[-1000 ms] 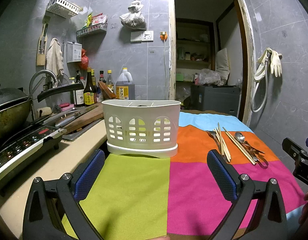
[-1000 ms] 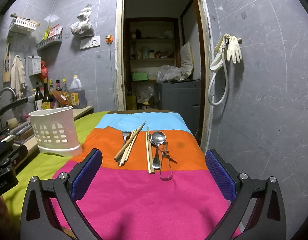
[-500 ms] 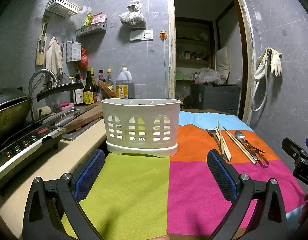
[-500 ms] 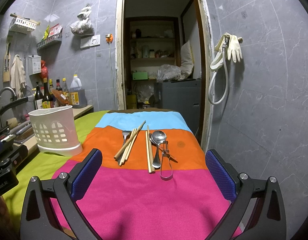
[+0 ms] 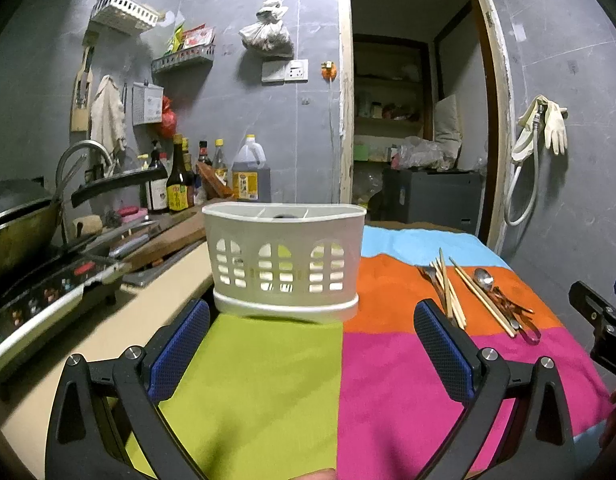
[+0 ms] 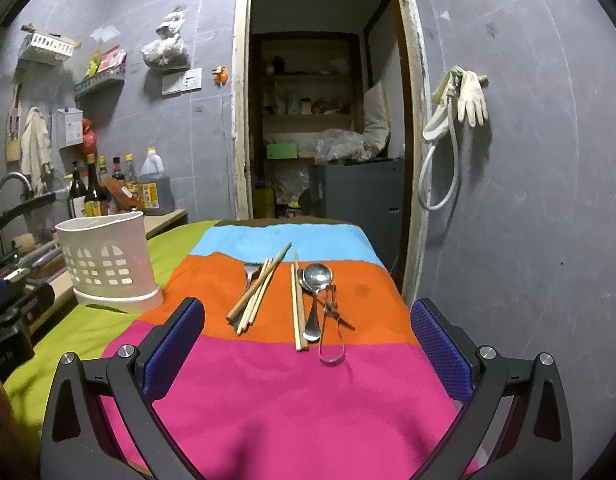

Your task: Organize utensils

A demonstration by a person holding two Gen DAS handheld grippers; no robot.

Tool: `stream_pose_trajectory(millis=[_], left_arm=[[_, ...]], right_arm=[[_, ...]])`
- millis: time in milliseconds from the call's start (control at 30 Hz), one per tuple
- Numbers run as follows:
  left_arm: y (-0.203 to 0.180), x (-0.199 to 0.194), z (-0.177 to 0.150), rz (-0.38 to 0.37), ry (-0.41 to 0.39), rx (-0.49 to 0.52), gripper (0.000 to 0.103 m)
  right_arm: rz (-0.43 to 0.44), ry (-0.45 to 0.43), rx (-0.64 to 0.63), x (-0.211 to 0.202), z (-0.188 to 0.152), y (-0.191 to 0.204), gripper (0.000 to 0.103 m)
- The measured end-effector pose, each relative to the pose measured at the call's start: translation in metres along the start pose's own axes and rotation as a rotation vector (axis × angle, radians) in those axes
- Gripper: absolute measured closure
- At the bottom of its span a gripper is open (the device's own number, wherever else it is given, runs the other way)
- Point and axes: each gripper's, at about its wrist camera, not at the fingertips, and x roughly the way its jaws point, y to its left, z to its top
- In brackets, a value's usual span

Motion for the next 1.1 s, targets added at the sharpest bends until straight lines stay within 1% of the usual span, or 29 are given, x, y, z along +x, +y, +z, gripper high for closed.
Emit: stream_pose_trajectory(millis=[100,167,300,467,533,600,667,700,733,767,800,833,867,900,933,1000,1033,1100], left_arm=[[-0.002,0.004,0.01,-0.024,-0.004,0.016,0.003],[-0.003,0.01,0.019,-0.049,0.008,0.026,0.003],[-0.012,0.028,0.038,-0.109,0.05,0.047,0.003],[-0.033,0.048,0.05,-0.186,0.097,0.074,0.003],[-0.042,0.058,0.055,-0.214,0.117,0.087,0.003],[-0.052,0.067,0.059,-0.236,0.125,0.11,0.004],[-0.066,0.079,0.062,-0.253,0.137,0.144,0.01],[-0.072,0.087,0.064,-0.26,0.152,0.156,0.016],[-0.077,0.095,0.065,-0.271,0.17,0.163,0.021],[-0.08,0.103,0.065,-0.282,0.188,0.168,0.024],[-0.085,0.114,0.066,-0.295,0.213,0.173,0.029],[-0.089,0.123,0.065,-0.303,0.234,0.178,0.037],[-0.092,0.133,0.065,-0.312,0.257,0.182,0.042],[-0.094,0.142,0.065,-0.321,0.282,0.184,0.051],[-0.097,0.155,0.064,-0.336,0.318,0.183,0.057],[-0.099,0.172,0.063,-0.357,0.365,0.173,0.061],[-0.1,0.182,0.063,-0.371,0.386,0.165,0.064],[-0.103,0.196,0.062,-0.39,0.41,0.158,0.065]], right_arm=[[0.0,-0.022,-0.025,0.002,0.002,-0.001,0.0],[-0.003,-0.019,-0.041,0.008,0.005,-0.004,0.0],[0.023,0.008,-0.047,0.022,0.019,-0.02,0.0],[0.029,0.036,-0.082,0.049,0.037,-0.042,0.0],[0.045,0.053,-0.104,0.063,0.042,-0.047,0.0],[0.061,0.083,-0.123,0.081,0.046,-0.053,0.005],[0.08,0.11,-0.145,0.099,0.05,-0.056,0.009],[0.084,0.123,-0.153,0.107,0.052,-0.057,0.014],[0.094,0.144,-0.157,0.117,0.053,-0.059,0.017],[0.109,0.169,-0.157,0.126,0.053,-0.061,0.021],[0.124,0.193,-0.152,0.136,0.053,-0.063,0.024],[0.137,0.213,-0.15,0.144,0.052,-0.064,0.025],[0.15,0.235,-0.154,0.153,0.052,-0.065,0.029],[0.157,0.259,-0.163,0.162,0.05,-0.064,0.032],[0.162,0.285,-0.171,0.17,0.048,-0.064,0.033],[0.18,0.329,-0.183,0.185,0.046,-0.063,0.04],[0.19,0.354,-0.185,0.193,0.043,-0.064,0.041],[0.21,0.404,-0.185,0.207,0.039,-0.064,0.047]])
